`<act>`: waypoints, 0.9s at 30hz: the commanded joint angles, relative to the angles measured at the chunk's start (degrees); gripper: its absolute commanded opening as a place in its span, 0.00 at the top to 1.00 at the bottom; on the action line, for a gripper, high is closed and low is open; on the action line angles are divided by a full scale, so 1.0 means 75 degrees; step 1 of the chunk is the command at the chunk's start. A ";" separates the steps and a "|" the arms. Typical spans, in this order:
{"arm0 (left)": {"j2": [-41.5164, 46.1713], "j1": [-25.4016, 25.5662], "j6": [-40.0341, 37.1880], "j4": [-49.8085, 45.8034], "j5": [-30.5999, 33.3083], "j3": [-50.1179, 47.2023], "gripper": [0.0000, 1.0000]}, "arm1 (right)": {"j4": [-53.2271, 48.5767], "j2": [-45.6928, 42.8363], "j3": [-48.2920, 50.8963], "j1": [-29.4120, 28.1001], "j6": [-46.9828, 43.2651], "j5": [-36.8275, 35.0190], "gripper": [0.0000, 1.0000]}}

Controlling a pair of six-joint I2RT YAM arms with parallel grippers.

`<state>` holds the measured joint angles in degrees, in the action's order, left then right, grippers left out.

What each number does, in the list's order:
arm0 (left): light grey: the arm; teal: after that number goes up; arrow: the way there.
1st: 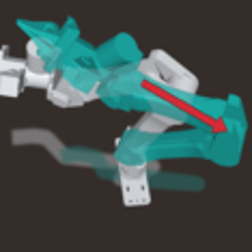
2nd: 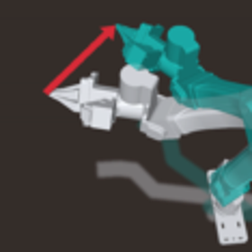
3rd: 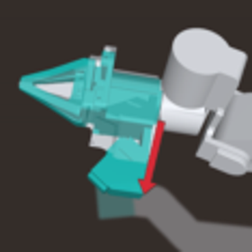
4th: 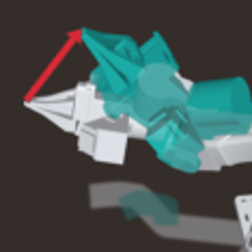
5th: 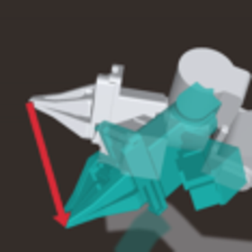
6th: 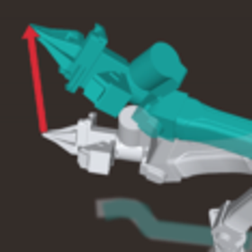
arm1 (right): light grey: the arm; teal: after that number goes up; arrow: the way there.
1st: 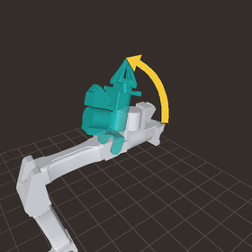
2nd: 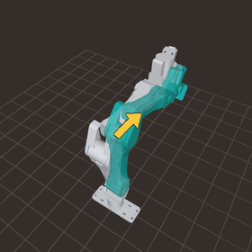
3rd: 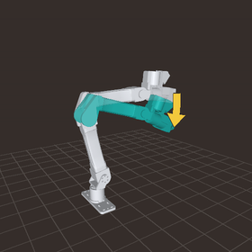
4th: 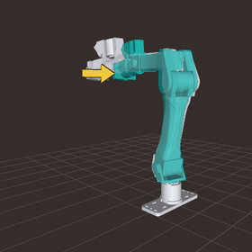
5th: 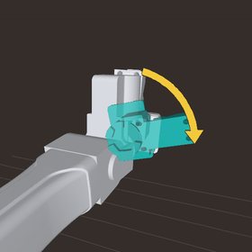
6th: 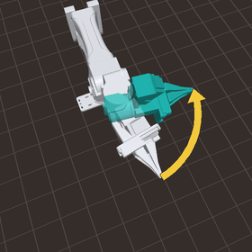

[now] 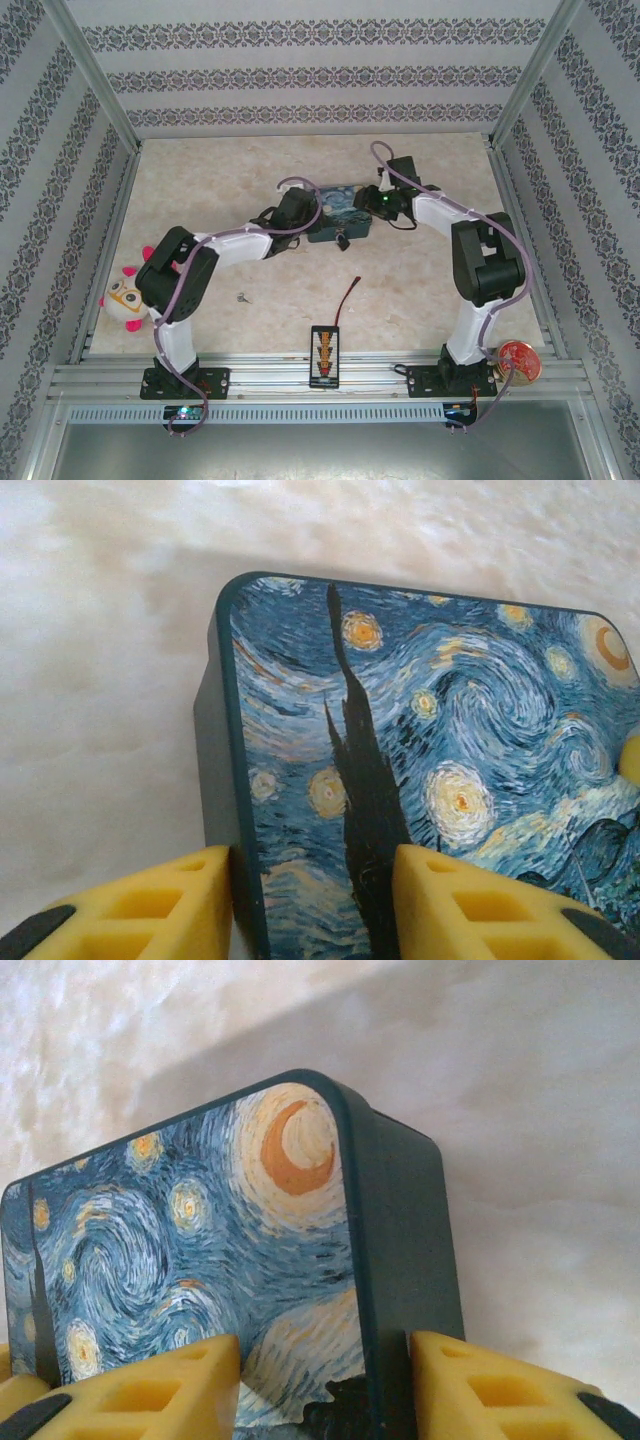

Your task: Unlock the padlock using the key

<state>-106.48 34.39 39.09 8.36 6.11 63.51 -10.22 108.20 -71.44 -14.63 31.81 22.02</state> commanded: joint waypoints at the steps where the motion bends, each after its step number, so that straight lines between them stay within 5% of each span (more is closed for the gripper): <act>1: 0.0712 0.0184 0.0400 0.0485 0.0298 -0.0625 0.58 | -0.0062 0.0211 -0.0323 -0.0692 0.0345 0.0843 0.54; 18: 0.0699 -0.0213 0.0395 0.0542 0.0560 -0.0737 0.57 | -0.0303 0.1371 -0.1732 -0.1190 0.0283 0.0480 0.52; 27: 0.1324 -0.0330 0.0247 0.0253 0.0788 -0.0905 0.41 | -0.1135 0.1156 -0.2222 -0.1056 -0.0405 -0.0296 0.28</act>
<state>-100.07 31.90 42.04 8.58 12.93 56.27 -14.35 117.56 -85.80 -21.93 31.53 20.93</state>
